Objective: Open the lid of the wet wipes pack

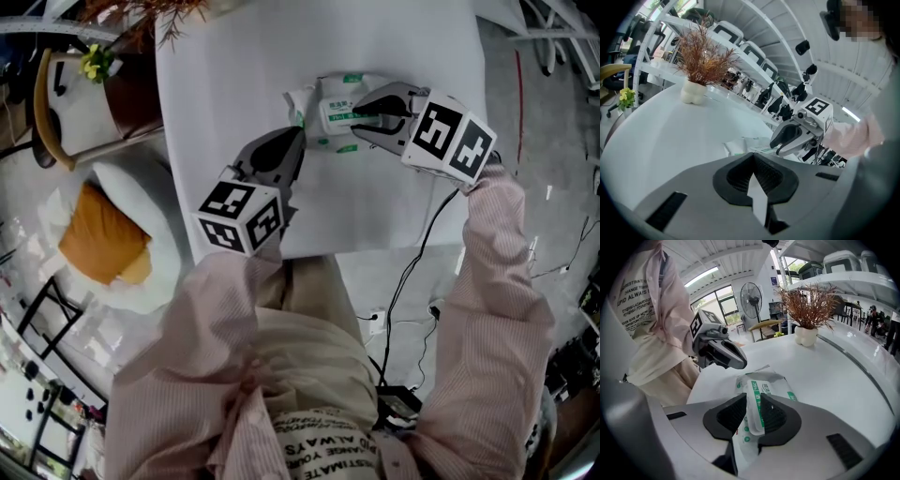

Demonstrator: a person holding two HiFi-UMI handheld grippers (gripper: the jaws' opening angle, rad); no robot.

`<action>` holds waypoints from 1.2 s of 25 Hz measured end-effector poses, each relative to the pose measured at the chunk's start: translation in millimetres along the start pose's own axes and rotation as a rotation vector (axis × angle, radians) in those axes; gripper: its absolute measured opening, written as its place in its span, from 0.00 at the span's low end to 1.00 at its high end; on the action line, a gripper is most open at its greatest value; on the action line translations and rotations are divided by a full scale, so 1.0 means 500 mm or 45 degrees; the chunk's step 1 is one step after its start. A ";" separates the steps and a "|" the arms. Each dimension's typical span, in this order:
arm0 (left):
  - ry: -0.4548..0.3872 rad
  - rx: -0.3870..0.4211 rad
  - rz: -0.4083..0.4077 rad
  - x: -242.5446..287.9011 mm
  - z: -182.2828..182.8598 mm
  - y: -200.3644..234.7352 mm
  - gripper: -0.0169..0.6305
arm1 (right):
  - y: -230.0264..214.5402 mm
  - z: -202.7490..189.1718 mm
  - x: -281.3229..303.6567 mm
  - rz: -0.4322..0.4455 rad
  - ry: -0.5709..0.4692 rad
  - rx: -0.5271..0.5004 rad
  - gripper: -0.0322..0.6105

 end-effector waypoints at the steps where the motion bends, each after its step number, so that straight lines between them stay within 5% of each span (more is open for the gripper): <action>1: 0.000 -0.001 0.000 0.000 0.003 0.000 0.02 | 0.000 0.003 -0.002 0.003 0.004 -0.005 0.18; 12: -0.029 -0.013 -0.009 0.016 0.046 -0.005 0.02 | -0.013 0.033 -0.021 0.017 0.064 -0.085 0.12; 30: -0.035 -0.043 -0.008 0.027 0.064 0.004 0.02 | -0.085 0.065 -0.038 -0.139 0.050 -0.138 0.08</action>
Point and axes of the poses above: the fingertips, and each gripper's own axes: x forward along the fingers, y to its left, z out of its top, the point moved 6 cm from there along -x, backward along the fingers, and after that the axes turned 12 degrees about z, right-handed, at the moved point
